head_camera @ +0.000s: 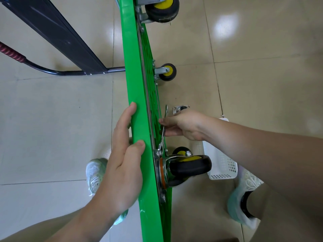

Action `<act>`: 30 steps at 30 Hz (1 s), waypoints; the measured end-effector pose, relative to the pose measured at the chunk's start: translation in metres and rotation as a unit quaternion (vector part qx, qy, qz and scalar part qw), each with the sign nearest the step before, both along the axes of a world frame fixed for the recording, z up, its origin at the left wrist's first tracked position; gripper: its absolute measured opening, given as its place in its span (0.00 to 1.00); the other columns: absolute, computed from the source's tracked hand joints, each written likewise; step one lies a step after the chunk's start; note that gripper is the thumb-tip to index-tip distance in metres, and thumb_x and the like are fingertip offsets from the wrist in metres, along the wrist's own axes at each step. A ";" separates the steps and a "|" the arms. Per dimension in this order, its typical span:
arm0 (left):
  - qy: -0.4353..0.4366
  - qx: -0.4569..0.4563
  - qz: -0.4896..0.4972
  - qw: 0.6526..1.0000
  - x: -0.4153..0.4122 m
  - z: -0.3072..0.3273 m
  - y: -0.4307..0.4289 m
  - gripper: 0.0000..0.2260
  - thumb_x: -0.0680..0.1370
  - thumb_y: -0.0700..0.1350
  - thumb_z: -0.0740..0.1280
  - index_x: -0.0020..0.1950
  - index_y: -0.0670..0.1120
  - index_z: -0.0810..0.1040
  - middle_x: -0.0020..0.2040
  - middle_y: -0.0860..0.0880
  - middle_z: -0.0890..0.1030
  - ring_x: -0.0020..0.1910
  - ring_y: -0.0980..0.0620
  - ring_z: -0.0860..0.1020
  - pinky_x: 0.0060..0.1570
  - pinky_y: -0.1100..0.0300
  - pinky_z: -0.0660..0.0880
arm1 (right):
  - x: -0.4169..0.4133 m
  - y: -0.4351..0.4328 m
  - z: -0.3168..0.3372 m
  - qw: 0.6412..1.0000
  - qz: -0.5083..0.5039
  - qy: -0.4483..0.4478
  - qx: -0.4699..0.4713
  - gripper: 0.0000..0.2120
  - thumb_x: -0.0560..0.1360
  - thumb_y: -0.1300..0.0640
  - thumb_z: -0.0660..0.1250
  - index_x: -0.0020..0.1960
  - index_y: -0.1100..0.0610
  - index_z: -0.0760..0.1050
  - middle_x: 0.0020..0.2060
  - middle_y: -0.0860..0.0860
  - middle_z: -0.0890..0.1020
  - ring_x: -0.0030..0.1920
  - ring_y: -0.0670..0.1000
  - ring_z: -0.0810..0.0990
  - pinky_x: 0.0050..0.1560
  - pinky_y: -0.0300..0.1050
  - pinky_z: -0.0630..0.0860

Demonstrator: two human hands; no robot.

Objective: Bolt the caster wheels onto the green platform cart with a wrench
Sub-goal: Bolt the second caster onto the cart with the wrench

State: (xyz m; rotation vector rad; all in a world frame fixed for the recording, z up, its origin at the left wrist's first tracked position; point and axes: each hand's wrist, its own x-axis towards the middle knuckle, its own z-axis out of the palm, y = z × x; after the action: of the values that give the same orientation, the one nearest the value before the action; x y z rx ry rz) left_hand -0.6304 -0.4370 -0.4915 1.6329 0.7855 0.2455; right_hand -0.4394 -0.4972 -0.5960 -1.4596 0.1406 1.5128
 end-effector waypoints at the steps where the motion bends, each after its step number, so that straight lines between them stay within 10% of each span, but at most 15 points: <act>1: 0.000 -0.002 -0.002 1.000 0.000 -0.001 0.000 0.29 0.73 0.55 0.55 0.71 0.79 0.62 0.76 0.71 0.64 0.78 0.62 0.63 0.78 0.45 0.62 | -0.002 -0.001 -0.002 1.000 -0.001 0.013 -0.009 0.07 0.74 0.64 0.73 0.50 0.66 0.80 0.43 0.59 0.86 0.42 0.54 0.86 0.47 0.44 0.84; 12: 0.008 0.001 0.000 1.000 0.001 -0.001 -0.001 0.29 0.76 0.49 0.54 0.73 0.76 0.62 0.73 0.71 0.67 0.76 0.62 0.66 0.77 0.46 0.65 | 0.015 -0.005 0.086 0.949 -0.010 -0.260 0.178 0.07 0.72 0.66 0.75 0.48 0.60 0.80 0.36 0.53 0.86 0.42 0.50 0.87 0.44 0.45 0.84; 30: 0.009 0.013 0.013 1.000 0.001 0.001 -0.003 0.29 0.76 0.48 0.54 0.72 0.76 0.62 0.76 0.63 0.66 0.77 0.62 0.64 0.79 0.47 0.62 | -0.031 -0.033 0.082 0.922 0.064 -0.319 0.211 0.11 0.66 0.63 0.80 0.44 0.54 0.82 0.41 0.55 0.87 0.44 0.57 0.87 0.53 0.58 0.83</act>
State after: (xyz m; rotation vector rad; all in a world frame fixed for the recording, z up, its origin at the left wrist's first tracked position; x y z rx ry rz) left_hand -0.6296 -0.4401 -0.4905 1.6527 0.8206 0.2618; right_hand -0.4706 -0.5302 -0.5140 -1.5397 -0.6471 1.0049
